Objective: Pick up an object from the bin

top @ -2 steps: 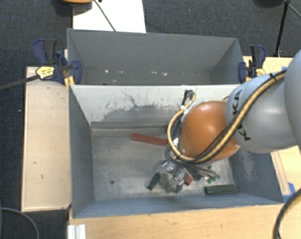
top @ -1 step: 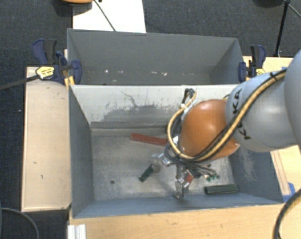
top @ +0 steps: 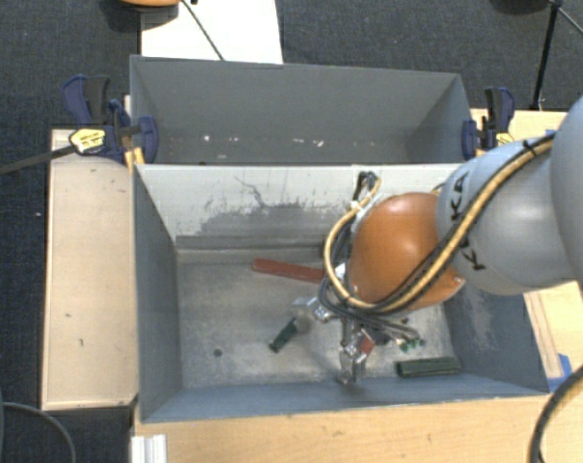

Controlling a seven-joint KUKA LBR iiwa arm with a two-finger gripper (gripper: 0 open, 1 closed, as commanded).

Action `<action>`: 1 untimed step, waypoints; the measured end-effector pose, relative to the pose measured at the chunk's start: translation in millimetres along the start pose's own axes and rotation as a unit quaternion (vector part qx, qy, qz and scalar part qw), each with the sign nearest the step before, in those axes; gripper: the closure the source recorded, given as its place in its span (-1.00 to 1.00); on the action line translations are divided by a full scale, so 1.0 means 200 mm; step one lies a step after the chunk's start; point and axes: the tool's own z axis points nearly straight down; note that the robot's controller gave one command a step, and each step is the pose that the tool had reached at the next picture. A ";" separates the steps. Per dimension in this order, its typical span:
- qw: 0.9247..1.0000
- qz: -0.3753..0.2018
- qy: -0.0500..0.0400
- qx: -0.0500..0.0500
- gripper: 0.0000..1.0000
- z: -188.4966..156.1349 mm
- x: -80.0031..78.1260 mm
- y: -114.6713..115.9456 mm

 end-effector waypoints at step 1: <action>1.000 -0.026 0.008 -0.002 -1.00 -0.21 -0.09 0.20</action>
Offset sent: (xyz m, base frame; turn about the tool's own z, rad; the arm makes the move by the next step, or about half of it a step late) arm -0.0024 0.0773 0.0242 -0.1957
